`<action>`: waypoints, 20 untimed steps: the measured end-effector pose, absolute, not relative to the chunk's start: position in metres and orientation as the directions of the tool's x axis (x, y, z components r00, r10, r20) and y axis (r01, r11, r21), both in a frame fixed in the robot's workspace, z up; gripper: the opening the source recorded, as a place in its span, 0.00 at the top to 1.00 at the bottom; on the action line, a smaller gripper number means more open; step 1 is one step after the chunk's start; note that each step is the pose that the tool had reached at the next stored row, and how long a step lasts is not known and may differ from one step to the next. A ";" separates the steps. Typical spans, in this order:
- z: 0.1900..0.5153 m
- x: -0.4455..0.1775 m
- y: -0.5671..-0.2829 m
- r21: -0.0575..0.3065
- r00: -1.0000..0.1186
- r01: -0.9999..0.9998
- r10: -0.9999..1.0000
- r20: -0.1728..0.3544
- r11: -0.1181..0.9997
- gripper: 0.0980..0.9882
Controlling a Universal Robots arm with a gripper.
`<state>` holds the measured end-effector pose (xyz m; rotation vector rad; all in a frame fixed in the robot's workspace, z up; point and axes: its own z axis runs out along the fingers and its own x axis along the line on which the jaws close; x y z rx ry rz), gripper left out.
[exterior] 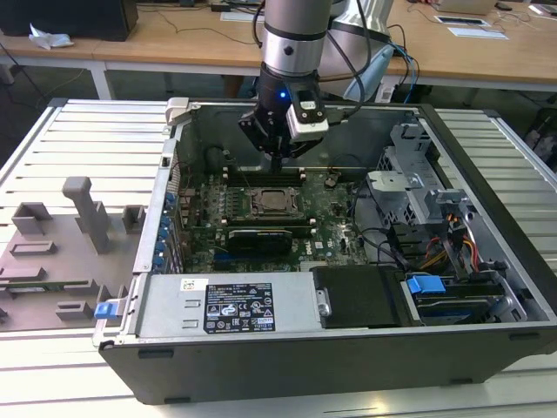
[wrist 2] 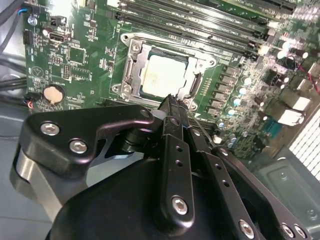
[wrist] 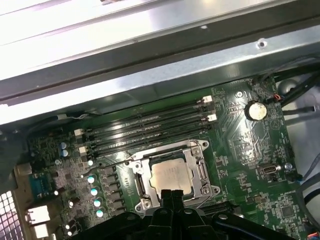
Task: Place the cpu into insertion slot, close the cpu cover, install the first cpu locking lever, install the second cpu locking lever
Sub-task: 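Install the first cpu locking lever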
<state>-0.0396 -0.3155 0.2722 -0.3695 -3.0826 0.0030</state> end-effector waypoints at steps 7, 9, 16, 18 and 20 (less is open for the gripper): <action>0.272 -0.040 -0.315 -0.006 -0.990 0.138 0.138 0.036 0.990 0.99; 0.272 -0.040 -0.315 -0.006 -0.992 0.119 0.120 0.036 0.993 0.99; 0.272 -0.040 -0.315 -0.006 -0.997 0.064 0.064 0.036 0.998 0.99; 0.272 -0.040 -0.315 0.045 -0.999 0.000 -0.002 0.039 0.999 0.99; 0.272 -0.040 -0.315 0.044 -0.998 -0.040 -0.041 0.039 0.998 0.99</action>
